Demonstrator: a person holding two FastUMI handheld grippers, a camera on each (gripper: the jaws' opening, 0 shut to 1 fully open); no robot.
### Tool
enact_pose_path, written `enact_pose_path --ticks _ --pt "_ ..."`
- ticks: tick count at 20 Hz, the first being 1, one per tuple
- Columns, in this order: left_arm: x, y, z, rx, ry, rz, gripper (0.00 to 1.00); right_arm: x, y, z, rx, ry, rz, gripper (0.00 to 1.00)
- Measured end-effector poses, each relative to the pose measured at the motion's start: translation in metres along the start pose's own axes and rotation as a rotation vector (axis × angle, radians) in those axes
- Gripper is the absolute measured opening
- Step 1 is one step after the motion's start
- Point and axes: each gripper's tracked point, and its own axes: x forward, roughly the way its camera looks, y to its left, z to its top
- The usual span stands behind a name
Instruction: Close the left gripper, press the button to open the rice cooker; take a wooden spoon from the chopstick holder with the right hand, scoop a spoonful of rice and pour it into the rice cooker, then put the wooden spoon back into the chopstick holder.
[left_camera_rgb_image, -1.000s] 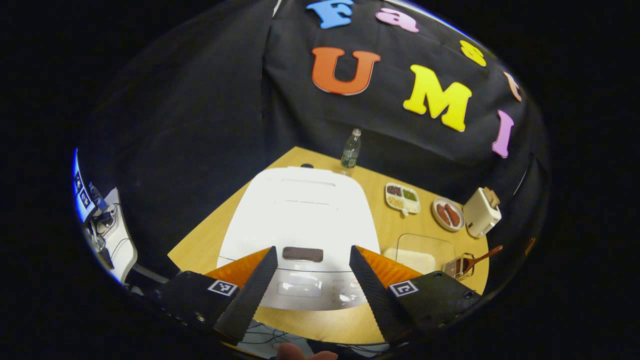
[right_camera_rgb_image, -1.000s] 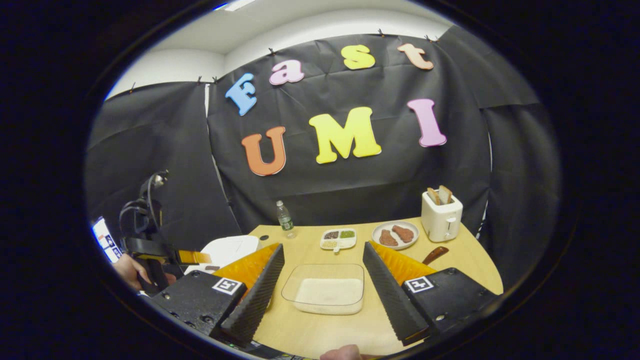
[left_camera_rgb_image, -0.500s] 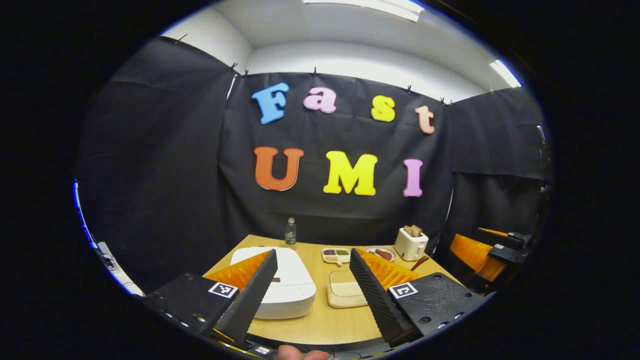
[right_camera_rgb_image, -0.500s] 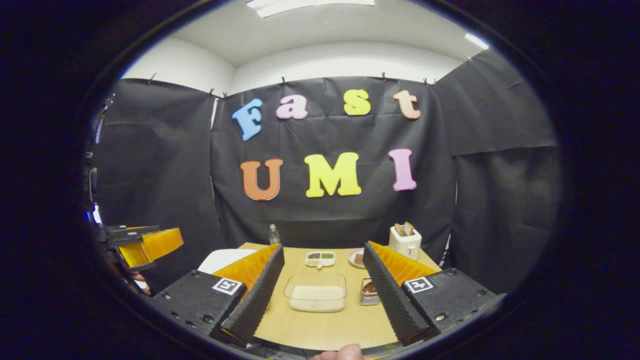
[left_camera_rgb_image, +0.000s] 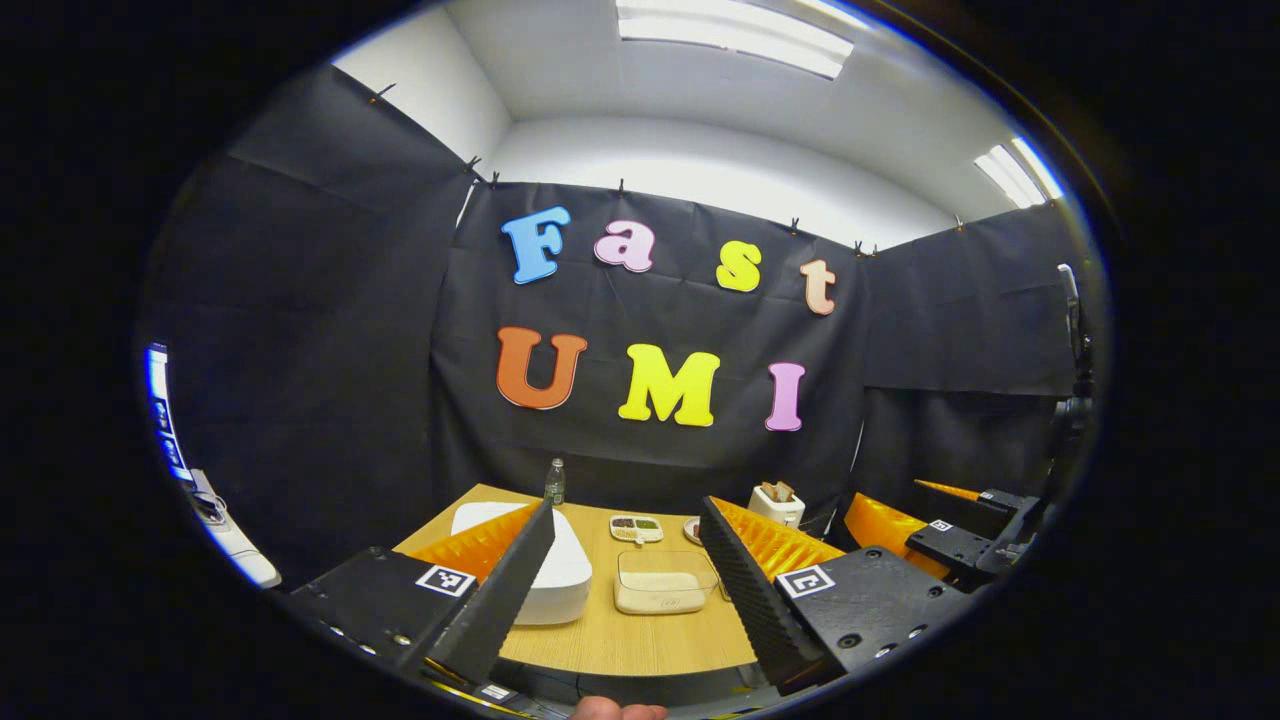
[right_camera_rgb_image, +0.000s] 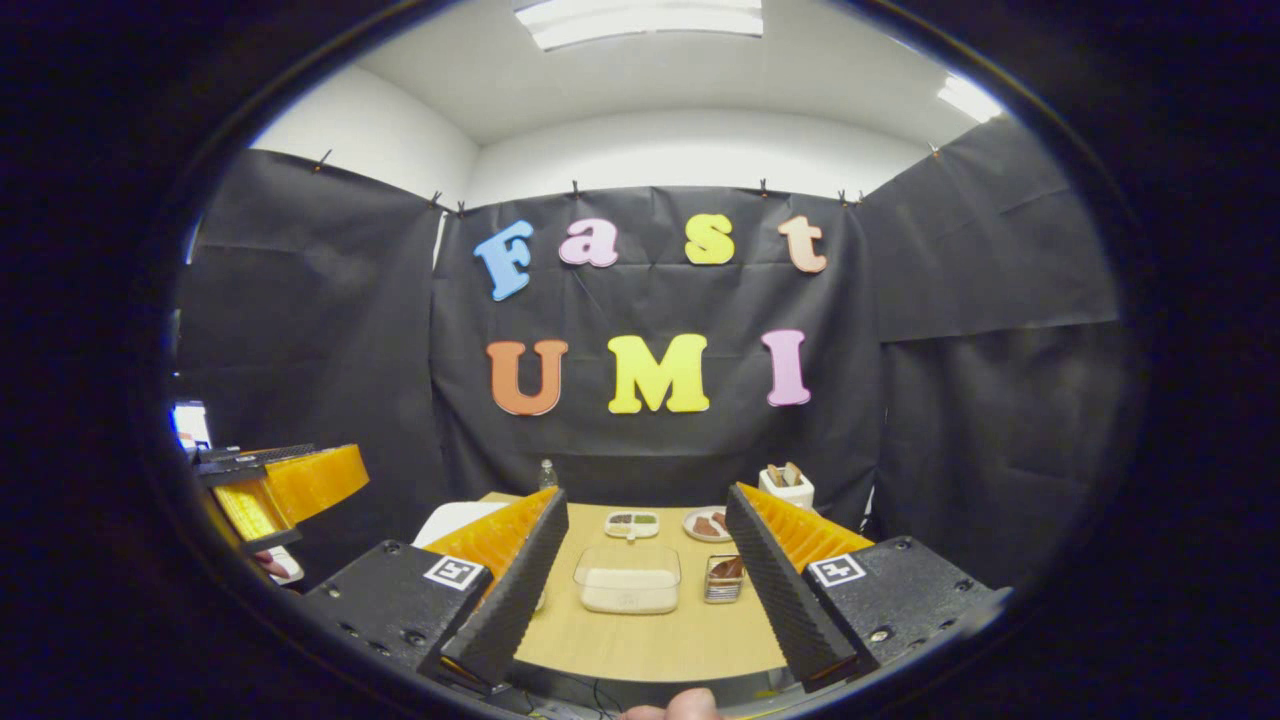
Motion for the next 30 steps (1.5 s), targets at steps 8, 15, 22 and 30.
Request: enact_pose_path --ticks 8,15,22,30 --pt "-0.009 -0.006 0.002 0.021 0.008 -0.005 0.94 -0.011 -0.008 -0.004 -0.005 0.008 -0.011 0.99" --pt "-0.016 -0.009 0.001 0.041 0.010 -0.024 0.94 -0.022 -0.010 -0.006 -0.003 -0.001 -0.039 0.99" --pt "-0.021 -0.007 -0.001 0.060 0.030 -0.021 0.94 -0.023 -0.010 -0.013 0.009 0.012 -0.049 0.99" --pt "-0.021 -0.005 -0.001 0.103 0.018 -0.006 0.94 -0.024 -0.010 -0.014 0.004 0.015 -0.054 0.99"
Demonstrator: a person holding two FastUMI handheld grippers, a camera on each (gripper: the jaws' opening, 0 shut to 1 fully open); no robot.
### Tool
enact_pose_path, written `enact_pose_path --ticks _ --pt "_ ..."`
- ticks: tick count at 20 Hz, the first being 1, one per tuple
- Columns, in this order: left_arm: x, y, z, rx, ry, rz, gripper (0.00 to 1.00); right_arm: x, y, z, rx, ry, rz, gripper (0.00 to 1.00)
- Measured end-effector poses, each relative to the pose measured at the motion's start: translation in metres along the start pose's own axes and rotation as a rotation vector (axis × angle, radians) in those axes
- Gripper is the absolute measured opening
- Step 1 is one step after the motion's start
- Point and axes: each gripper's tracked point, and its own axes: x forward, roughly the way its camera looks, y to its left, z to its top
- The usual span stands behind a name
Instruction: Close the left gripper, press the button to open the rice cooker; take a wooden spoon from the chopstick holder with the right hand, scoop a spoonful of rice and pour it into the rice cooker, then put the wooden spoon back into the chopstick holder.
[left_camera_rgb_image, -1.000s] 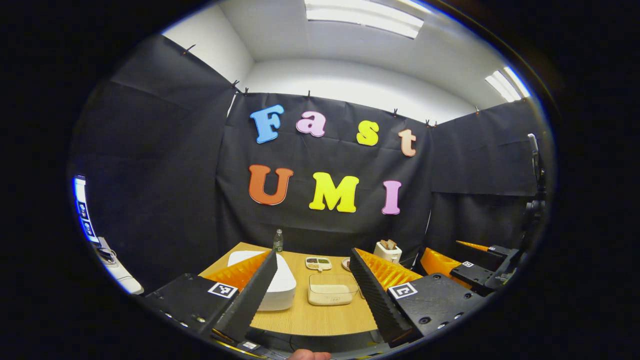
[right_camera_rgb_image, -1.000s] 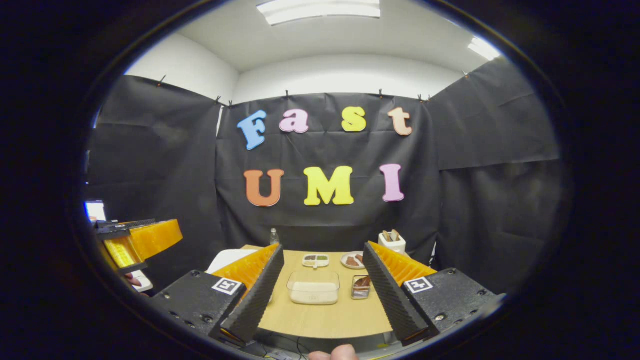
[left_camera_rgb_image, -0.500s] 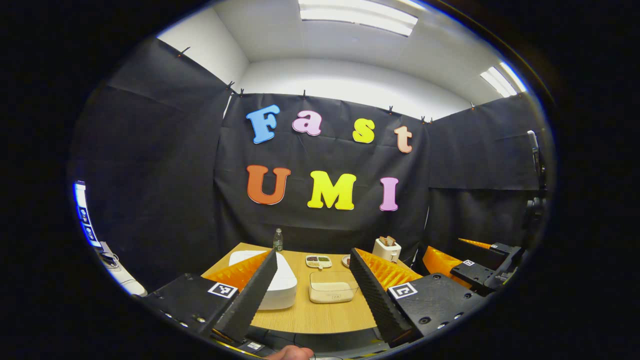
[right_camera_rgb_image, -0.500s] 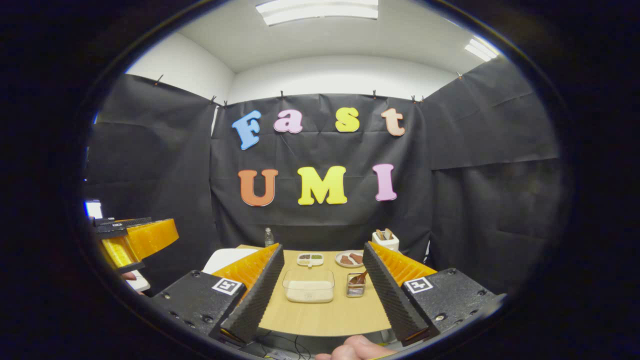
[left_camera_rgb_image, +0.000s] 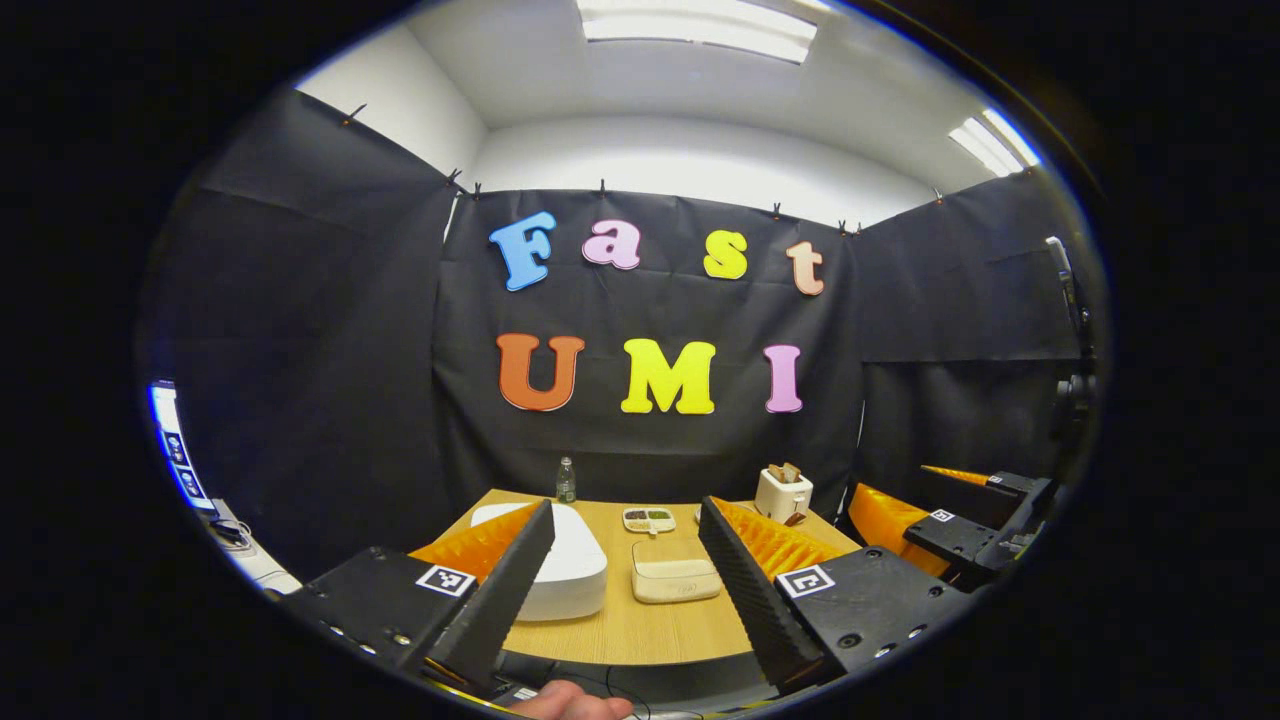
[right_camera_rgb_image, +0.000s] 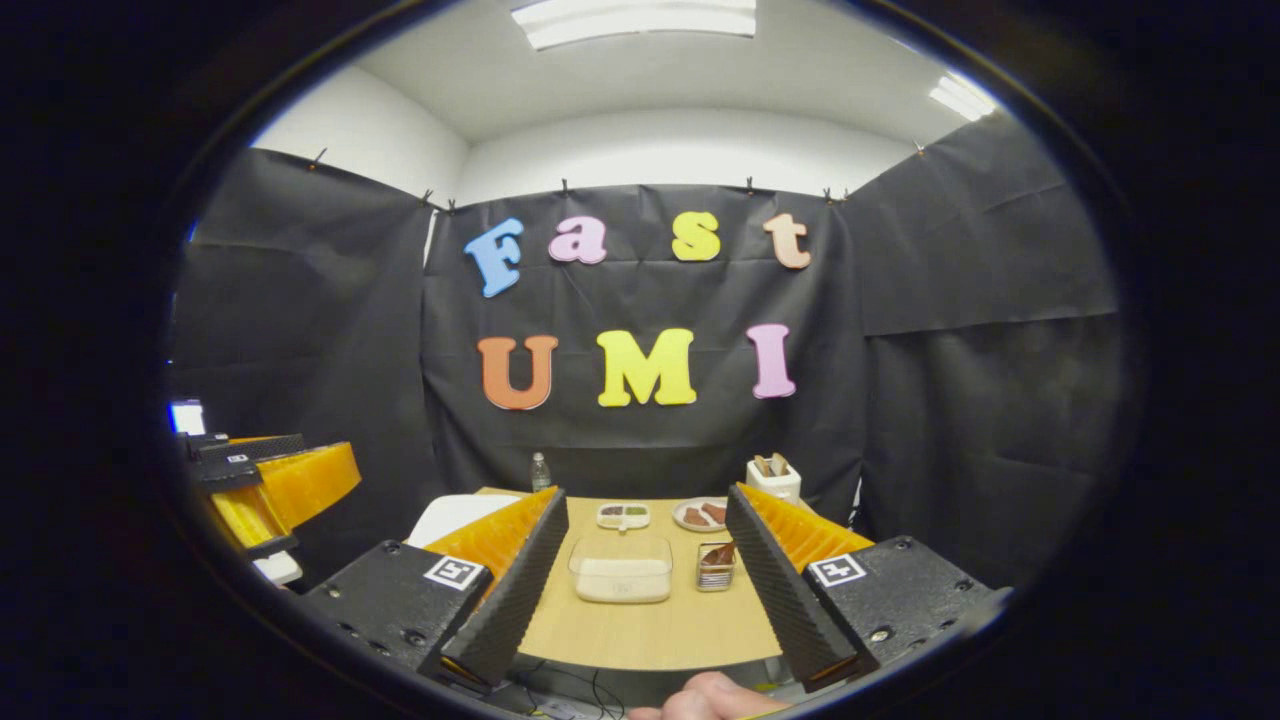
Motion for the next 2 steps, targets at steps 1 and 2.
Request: enact_pose_path --ticks 1,2 --pt "0.0005 0.0008 0.0006 0.004 -0.002 0.005 0.94 0.0001 -0.0008 0.0005 0.003 0.001 -0.002 0.99" --pt "-0.0003 0.0011 0.0013 0.007 -0.006 0.006 0.94 0.0019 -0.0014 0.0016 0.006 -0.002 -0.005 0.99"
